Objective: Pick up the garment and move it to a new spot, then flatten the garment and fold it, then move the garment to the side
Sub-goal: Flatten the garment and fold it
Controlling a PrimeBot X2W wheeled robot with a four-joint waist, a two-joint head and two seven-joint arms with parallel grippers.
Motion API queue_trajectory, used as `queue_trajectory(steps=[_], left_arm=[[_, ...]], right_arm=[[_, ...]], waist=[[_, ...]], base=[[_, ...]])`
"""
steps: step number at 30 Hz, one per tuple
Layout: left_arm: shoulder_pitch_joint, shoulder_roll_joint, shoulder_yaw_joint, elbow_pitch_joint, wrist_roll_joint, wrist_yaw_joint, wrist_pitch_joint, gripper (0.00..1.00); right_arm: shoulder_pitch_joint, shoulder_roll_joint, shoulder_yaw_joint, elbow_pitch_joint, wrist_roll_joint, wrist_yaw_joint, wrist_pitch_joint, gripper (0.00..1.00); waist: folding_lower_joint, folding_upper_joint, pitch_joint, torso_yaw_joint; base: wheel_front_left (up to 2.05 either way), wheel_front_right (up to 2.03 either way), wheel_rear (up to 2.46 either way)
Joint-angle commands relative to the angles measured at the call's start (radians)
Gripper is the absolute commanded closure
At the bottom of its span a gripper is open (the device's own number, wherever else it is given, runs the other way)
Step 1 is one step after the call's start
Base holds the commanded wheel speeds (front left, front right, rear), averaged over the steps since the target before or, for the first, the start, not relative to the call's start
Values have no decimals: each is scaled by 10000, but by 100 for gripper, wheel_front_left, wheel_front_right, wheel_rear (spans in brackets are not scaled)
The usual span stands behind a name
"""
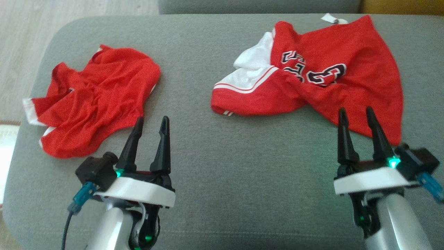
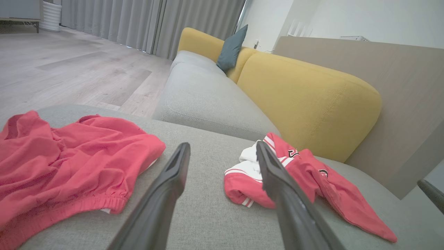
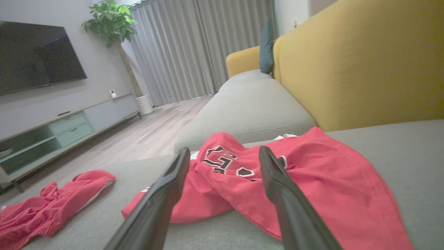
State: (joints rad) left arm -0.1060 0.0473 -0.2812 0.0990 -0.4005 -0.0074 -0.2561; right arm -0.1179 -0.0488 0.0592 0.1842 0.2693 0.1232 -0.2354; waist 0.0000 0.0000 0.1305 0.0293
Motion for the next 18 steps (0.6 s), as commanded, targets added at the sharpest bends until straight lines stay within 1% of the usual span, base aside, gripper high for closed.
queue_trajectory(steps=[1,6,9,11,12,15,18], left_arm=[[-405,30,199,-348,-97,24,-57,0],[-550,30,-29,-335,-265,72,-57,0],[-669,30,-206,-332,-383,80,-57,0],[-734,30,-311,-324,-416,104,-57,0],[-734,30,-311,-324,-416,104,-57,0],[-785,30,-444,-319,-512,143,-57,0],[-793,30,-518,-306,-549,166,-57,0]], right_arm=[[-681,-15,363,-352,-180,75,223,0],[-1876,-15,641,186,-381,75,1326,0],[-2772,-15,558,899,-712,75,2038,0],[-3351,-15,326,1506,-999,75,2432,0],[-3351,-15,326,1506,-999,75,2432,0],[-4081,-120,87,2426,-1423,75,2873,0],[-4617,-250,-28,3238,-1544,75,3202,0]], waist=[[0,0,178,289],[0,0,594,932],[0,0,847,1374],[0,0,981,1637],[0,0,981,1637],[0,0,1121,1969],[0,0,1204,2190]], base=[[0,0,0],[0,0,0],[0,0,0],[0,0,0],[0,0,0],[0,0,0],[0,0,0]])
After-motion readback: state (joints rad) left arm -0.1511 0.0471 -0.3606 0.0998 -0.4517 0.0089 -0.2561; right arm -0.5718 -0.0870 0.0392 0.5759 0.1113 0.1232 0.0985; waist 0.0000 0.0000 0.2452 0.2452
